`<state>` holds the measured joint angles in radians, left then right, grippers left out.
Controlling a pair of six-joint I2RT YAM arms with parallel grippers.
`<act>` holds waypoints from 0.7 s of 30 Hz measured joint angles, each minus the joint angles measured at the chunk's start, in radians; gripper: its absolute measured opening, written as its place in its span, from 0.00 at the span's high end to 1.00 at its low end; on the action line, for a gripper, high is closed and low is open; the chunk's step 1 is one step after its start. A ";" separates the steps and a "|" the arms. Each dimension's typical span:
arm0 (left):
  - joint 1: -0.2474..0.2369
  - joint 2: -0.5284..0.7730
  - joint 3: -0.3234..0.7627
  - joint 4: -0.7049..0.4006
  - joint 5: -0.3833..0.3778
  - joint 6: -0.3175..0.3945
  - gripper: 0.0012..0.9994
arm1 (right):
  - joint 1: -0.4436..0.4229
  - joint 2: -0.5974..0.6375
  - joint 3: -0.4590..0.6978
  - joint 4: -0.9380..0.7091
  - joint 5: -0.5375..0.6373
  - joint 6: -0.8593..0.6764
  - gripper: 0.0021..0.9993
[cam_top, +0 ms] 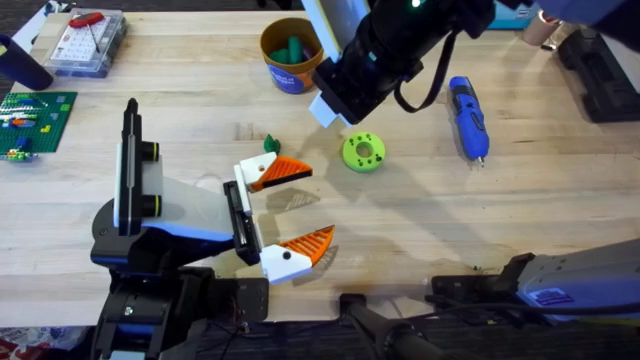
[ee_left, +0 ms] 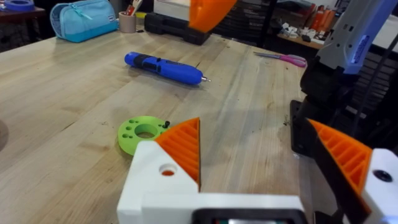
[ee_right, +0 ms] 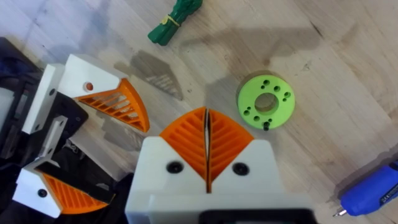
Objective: Pick up the gripper from the table and insert it into the empty holder that is missing its gripper. Then pick up a screw, insert it into the mounting hole, and use the screwdriver to tighten it. Finally, clean up the table by picking up the vegetable and placing it into the bucket.
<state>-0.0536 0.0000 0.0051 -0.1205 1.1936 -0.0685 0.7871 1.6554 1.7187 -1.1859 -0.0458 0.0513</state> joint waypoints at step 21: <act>0.000 0.000 0.000 0.001 -0.001 0.000 0.01 | 0.021 -0.005 0.000 -0.156 0.000 0.022 1.00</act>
<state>-0.0536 0.0002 0.0051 -0.1200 1.1931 -0.0685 0.8085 1.6505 1.7185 -1.3415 -0.0460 0.0736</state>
